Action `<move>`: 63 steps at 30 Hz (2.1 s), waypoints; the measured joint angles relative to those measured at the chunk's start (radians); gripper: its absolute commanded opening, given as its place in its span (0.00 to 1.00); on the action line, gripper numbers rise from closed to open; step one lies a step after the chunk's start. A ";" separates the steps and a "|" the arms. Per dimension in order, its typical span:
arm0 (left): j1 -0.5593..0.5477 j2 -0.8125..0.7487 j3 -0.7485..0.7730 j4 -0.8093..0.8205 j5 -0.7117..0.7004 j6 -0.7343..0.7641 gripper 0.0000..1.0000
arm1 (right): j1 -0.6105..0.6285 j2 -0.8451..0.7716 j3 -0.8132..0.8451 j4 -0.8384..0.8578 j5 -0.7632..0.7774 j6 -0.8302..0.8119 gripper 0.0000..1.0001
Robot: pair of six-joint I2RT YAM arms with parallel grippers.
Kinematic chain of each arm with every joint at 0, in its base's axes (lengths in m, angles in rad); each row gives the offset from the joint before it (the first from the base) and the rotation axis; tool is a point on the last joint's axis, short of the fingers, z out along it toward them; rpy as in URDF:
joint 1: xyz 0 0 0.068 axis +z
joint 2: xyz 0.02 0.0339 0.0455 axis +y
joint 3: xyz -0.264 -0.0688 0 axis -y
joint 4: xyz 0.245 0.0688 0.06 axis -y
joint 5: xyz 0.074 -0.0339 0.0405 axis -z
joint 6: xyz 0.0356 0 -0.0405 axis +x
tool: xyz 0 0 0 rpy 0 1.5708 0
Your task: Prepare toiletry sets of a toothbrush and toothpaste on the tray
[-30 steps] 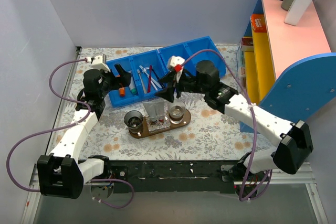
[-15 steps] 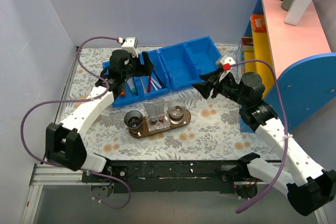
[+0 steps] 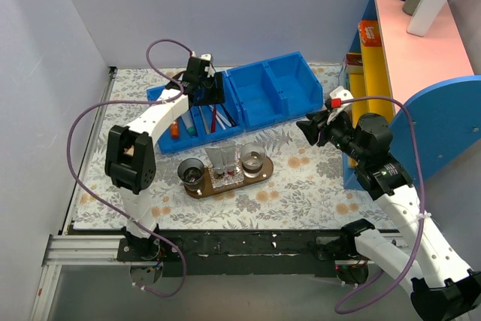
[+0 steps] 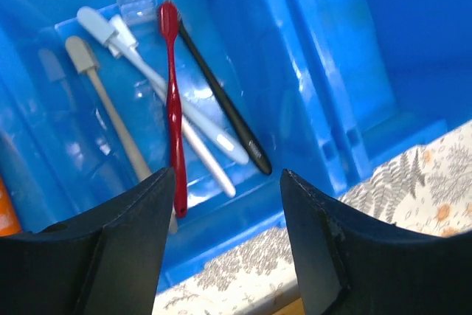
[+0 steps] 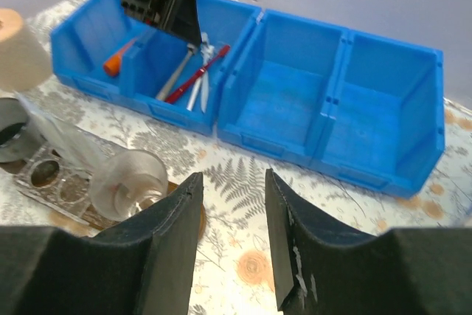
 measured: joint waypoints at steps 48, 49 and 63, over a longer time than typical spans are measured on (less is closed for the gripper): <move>-0.029 0.451 0.386 -0.247 -0.108 -0.447 0.34 | -0.078 0.217 0.142 -0.274 0.093 0.133 0.30; -0.028 0.455 0.390 -0.238 -0.102 -0.447 0.34 | -0.079 0.217 0.142 -0.273 0.092 0.133 0.30; -0.022 0.494 0.446 -0.241 -0.113 -0.465 0.36 | -0.079 0.207 0.131 -0.275 0.073 0.136 0.30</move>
